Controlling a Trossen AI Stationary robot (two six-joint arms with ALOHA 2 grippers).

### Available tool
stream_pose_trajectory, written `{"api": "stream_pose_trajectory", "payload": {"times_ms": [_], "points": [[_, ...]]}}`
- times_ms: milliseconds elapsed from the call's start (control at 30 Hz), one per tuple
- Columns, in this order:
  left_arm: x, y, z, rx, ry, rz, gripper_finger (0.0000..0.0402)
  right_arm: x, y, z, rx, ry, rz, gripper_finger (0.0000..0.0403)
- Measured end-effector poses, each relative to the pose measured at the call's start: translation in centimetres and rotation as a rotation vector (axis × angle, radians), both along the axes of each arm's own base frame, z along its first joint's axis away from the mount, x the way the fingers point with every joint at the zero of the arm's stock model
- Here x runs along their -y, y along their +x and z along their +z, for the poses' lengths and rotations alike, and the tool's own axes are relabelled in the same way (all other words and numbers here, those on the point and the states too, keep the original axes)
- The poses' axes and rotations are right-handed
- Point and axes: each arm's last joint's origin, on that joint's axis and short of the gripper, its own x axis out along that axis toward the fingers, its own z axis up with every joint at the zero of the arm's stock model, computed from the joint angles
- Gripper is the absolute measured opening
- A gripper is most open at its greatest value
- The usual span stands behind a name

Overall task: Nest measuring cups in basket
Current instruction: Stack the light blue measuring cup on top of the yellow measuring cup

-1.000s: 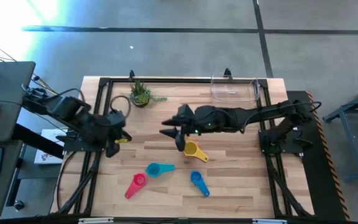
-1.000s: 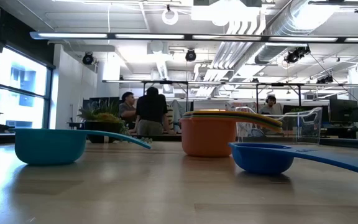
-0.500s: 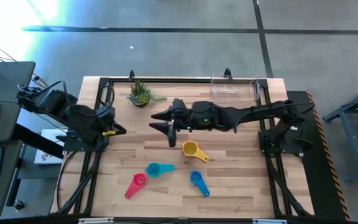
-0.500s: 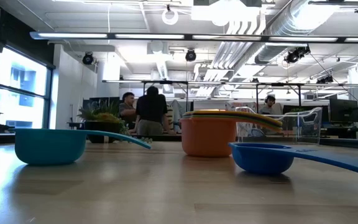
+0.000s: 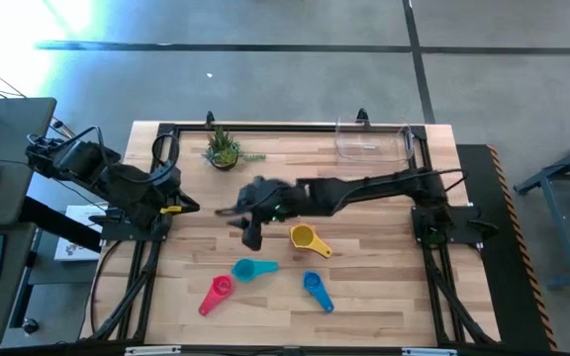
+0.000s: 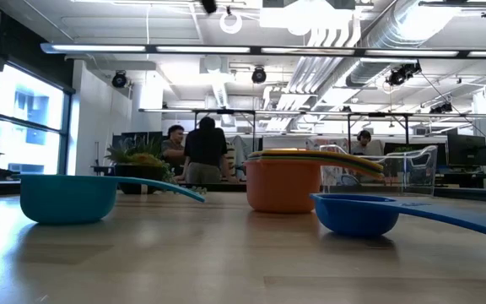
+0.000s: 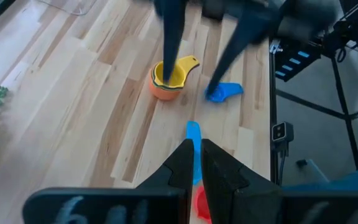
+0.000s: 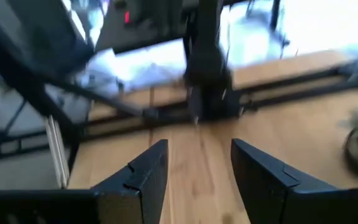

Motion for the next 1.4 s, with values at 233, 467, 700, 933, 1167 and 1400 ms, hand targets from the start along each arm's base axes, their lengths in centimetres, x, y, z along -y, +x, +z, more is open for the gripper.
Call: {"api": "stream_pose_trajectory", "payload": {"times_ms": [233,467,700,933,1167,1400], "points": [[0.0,-0.1,-0.1,-0.011,0.006,0.0,0.0019,-1.2,1.8,-4.9,-0.142,0.024,0.079,0.0167],[-0.1,-0.1,-0.2,-0.018,0.017,0.009,0.0019,-2.1,2.9,-9.2,-0.264,0.001,0.146,0.0167],[-0.1,-0.1,-0.2,-0.017,0.02,0.013,0.0019,-3.0,3.7,-13.2,-0.357,-0.024,0.179,0.0167],[-0.1,-0.1,-0.2,-0.017,0.021,0.014,0.0019,-3.4,4.0,-16.2,-0.436,-0.023,0.195,0.0167],[-0.1,-0.1,-0.2,-0.017,0.021,0.015,0.0019,-4.0,4.1,-17.6,-0.461,0.003,0.217,0.0167],[-0.1,-0.1,-0.2,-0.018,0.022,0.016,0.0019,-4.5,4.0,-18.8,-0.503,-0.009,0.205,0.0167]]}}
